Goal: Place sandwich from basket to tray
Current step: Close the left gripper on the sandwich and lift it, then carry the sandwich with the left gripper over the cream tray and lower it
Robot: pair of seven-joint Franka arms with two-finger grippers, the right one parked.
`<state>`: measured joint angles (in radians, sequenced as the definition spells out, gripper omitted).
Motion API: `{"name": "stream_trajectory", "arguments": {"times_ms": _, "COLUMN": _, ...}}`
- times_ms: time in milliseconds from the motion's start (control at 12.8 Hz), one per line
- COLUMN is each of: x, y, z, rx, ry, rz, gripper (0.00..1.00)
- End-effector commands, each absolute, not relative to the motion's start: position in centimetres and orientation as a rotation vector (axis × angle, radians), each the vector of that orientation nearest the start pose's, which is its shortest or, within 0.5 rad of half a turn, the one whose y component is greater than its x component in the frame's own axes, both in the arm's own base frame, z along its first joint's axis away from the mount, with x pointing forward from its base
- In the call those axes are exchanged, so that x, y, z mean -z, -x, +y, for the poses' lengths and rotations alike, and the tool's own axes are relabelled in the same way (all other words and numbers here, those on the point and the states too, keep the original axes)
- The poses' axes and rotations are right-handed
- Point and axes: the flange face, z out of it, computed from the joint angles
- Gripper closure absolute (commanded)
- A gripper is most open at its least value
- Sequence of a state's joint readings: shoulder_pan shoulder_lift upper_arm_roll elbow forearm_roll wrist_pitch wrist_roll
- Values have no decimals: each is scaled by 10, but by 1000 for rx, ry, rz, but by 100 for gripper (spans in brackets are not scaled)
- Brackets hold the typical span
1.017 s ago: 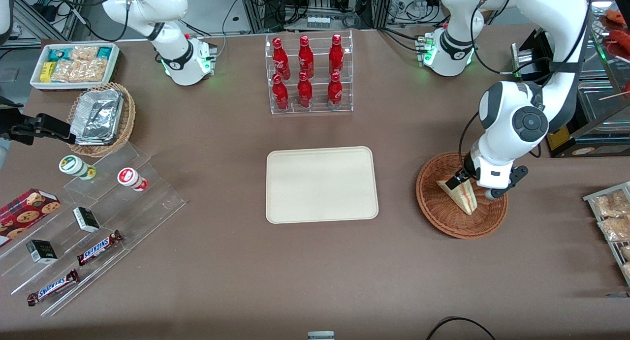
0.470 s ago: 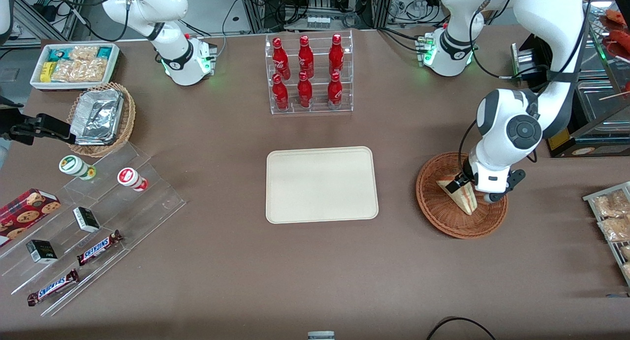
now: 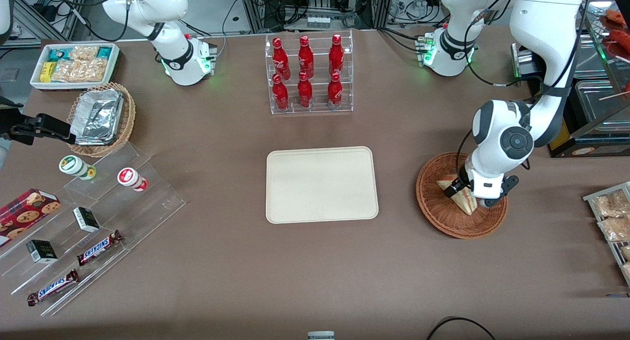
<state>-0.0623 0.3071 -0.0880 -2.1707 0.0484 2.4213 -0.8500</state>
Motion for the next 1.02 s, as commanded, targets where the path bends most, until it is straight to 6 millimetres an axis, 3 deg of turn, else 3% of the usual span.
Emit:
{"name": "stream_trajectory", "arguments": {"times_ms": 0, "x": -245, "y": -551, "z": -82, "rx": -51, "ry": 2927, "rz": -1028, "gripper": 74}}
{"name": "stream_trajectory", "arguments": {"times_ms": 78, "x": -245, "y": -551, "z": -82, "rx": -53, "ry": 2928, "rz": -1023, "gripper": 96}}
{"name": "stream_trajectory", "arguments": {"times_ms": 157, "x": -248, "y": -551, "z": -82, "rx": -52, "ry": 2930, "rz": -1017, "gripper": 100}}
{"name": "stream_trajectory", "arguments": {"times_ms": 626, "x": -301, "y": -566, "z": -86, "rx": -106, "ry": 2931, "rz": -926, "gripper": 100}}
{"name": "stream_trajectory", "arguments": {"times_ms": 861, "x": -350, "y": -588, "z": -132, "rx": -97, "ry": 2982, "rz": -847, "gripper": 100}}
{"name": "stream_trajectory", "arguments": {"times_ms": 939, "x": -356, "y": -588, "z": -155, "rx": -101, "ry": 3005, "rz": -793, "gripper": 100}}
